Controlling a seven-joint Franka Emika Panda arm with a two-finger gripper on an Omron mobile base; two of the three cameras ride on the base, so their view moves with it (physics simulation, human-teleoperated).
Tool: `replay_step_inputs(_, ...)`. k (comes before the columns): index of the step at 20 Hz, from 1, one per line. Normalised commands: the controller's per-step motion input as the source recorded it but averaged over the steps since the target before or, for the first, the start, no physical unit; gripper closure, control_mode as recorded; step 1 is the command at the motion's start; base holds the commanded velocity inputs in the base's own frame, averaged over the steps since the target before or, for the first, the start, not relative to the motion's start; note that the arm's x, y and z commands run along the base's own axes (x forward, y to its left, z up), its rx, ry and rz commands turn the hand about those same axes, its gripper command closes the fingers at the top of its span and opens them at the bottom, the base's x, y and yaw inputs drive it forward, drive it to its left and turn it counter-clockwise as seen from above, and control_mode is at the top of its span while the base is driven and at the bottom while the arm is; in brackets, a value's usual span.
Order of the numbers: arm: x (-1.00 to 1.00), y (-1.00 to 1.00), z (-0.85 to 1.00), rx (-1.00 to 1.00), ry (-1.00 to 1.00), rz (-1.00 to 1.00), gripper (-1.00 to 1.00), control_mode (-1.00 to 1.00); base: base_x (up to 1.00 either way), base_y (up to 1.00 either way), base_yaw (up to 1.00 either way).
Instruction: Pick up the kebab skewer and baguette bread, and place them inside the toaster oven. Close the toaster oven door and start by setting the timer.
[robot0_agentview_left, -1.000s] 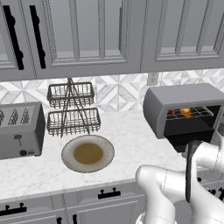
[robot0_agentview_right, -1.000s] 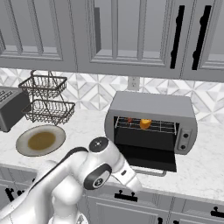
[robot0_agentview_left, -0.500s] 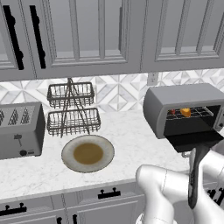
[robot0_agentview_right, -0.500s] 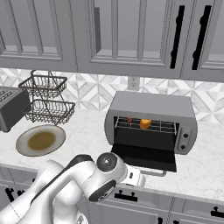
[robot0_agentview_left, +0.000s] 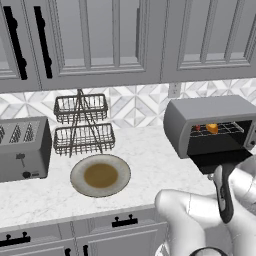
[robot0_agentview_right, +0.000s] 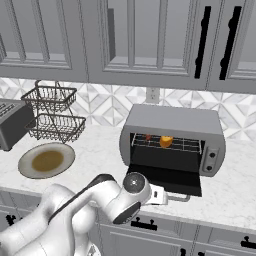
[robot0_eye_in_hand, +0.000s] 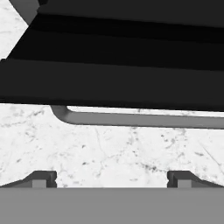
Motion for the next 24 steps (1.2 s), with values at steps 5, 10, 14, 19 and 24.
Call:
replay_step_inputs(5, 0.21, 0.00, -0.15, 0.00, 0.14, 0.01, -1.00, -1.00, 0.00, 0.00, 0.00)
replay_step_inputs(10, 0.19, 0.00, -0.12, 0.00, 0.06, 0.01, -1.00, -1.00, 0.00, 0.00, 0.00)
replay_step_inputs(14, 0.00, 0.00, -0.32, 0.00, 0.03, 0.00, -1.00, -1.00, 0.00, 0.00, 0.00)
replay_step_inputs(19, 0.01, 0.00, -0.34, 0.00, 0.00, 0.00, -1.00, -1.00, 0.00, 0.00, 0.00)
replay_step_inputs(24, 0.33, 0.00, -0.09, 0.01, 0.00, 0.00, -1.00, -1.00, 0.00, 0.00, 0.00)
